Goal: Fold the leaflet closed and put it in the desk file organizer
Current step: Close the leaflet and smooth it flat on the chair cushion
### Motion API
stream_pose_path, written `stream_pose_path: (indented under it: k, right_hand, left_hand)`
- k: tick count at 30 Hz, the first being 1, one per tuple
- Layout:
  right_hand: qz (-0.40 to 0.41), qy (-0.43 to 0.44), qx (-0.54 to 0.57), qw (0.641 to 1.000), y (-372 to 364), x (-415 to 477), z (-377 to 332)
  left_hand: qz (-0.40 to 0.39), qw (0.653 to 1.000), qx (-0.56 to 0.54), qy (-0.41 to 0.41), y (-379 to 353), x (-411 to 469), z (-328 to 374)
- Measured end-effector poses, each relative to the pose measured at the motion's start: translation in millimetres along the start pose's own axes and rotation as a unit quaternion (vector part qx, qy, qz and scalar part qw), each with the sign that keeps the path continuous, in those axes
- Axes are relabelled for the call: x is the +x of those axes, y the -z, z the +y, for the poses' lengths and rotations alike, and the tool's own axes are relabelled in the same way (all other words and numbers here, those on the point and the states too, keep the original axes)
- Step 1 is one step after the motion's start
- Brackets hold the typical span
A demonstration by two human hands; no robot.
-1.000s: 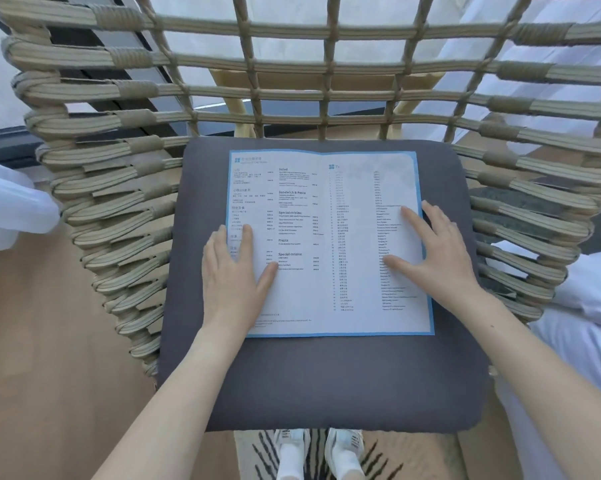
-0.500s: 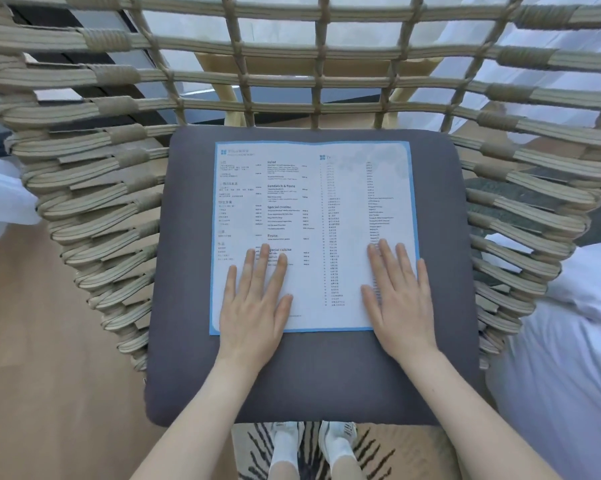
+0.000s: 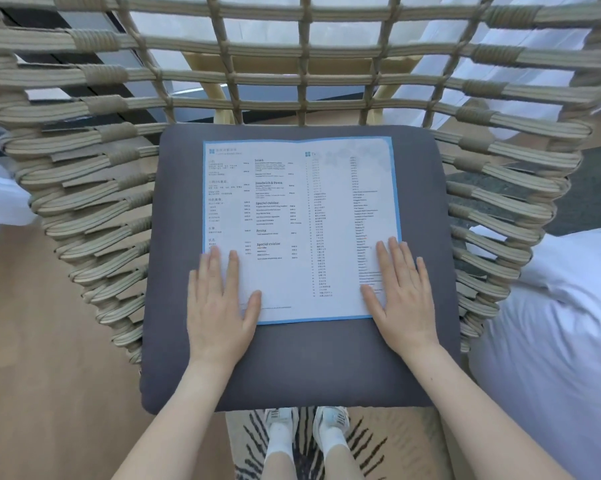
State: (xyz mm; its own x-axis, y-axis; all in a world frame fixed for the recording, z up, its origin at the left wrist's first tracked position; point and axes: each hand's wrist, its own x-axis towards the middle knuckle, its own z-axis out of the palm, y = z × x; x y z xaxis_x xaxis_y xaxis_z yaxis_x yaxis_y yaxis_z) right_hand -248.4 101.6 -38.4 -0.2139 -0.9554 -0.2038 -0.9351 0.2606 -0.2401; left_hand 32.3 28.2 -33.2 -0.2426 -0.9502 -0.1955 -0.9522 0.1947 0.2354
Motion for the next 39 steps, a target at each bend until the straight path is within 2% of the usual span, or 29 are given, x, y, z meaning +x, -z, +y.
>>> stream_pose_path:
  k: [3,7,13,16,19,22,28,39]
  right_hand:
    - [-0.009,-0.028,0.010,1.000,10.5,-14.2,15.5]
    - [-0.036,-0.040,0.017,0.998,16.3,-28.4,29.3]
    - [-0.055,-0.041,0.012,0.998,6.7,-29.2,34.9]
    - [-0.049,-0.038,0.007,0.998,3.1,-29.8,37.1]
    - [-0.042,-0.039,0.009,0.998,0.6,-30.4,38.5]
    - [-0.041,-0.040,0.011,0.998,-1.2,-30.7,39.2]
    - [-0.044,-0.036,0.013,0.998,-0.7,-30.7,39.0]
    - [-0.028,-0.028,0.022,0.999,-0.6,-29.3,37.8]
  left_hand:
    - [0.005,0.998,-0.024,0.062,15.3,-7.5,-7.8]
    - [0.020,0.997,-0.042,0.057,25.2,-9.0,-7.1]
    - [0.048,0.982,-0.154,0.095,20.0,-5.0,-3.7]
    - [0.074,0.956,-0.249,0.136,21.2,-2.3,-4.2]
    - [0.078,0.911,-0.361,0.186,29.7,-0.8,-0.5]
    - [0.076,0.886,-0.406,0.212,42.3,-1.6,5.4]
    - [0.057,0.840,-0.491,0.224,68.6,-10.5,21.9]
    - [0.039,0.843,-0.517,0.143,81.8,-16.3,83.8]
